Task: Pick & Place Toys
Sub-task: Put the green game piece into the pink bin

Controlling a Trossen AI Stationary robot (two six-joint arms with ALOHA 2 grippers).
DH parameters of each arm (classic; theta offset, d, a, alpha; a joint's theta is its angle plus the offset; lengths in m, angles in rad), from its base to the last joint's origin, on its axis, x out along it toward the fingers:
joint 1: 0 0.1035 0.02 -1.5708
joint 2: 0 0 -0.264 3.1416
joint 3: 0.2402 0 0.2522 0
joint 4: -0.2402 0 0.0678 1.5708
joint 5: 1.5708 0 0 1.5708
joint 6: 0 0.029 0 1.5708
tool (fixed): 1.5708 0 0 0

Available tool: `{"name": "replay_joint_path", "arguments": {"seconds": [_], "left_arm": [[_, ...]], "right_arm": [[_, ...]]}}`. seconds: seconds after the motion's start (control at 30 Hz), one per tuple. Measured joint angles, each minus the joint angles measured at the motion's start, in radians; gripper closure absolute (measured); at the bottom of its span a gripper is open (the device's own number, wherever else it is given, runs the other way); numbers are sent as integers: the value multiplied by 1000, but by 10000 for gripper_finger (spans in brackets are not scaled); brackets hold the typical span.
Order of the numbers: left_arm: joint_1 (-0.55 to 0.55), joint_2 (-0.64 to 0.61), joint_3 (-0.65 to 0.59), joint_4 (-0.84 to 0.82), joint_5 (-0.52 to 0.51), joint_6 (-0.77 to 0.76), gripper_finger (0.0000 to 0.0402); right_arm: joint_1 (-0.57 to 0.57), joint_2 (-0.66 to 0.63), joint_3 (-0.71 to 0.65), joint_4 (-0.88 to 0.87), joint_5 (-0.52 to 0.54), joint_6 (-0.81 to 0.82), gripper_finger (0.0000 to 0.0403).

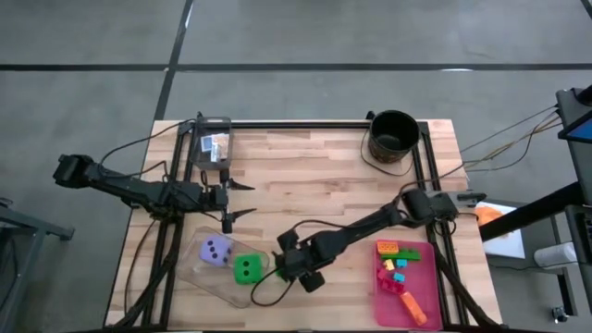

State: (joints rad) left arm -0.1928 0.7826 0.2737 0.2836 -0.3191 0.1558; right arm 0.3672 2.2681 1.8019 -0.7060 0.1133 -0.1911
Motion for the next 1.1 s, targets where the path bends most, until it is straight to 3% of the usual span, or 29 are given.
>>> {"name": "replay_joint_path", "arguments": {"seconds": [0.53, 1.1], "left_arm": [[4, 0, 0, -4, -2, 3, 110], [6, 0, 0, -5, -2, 3, 110]], "right_arm": [[-10, 51, 33, 32, -7, -201, 39], [-25, 56, 33, 104, -54, -285, 39]]}}
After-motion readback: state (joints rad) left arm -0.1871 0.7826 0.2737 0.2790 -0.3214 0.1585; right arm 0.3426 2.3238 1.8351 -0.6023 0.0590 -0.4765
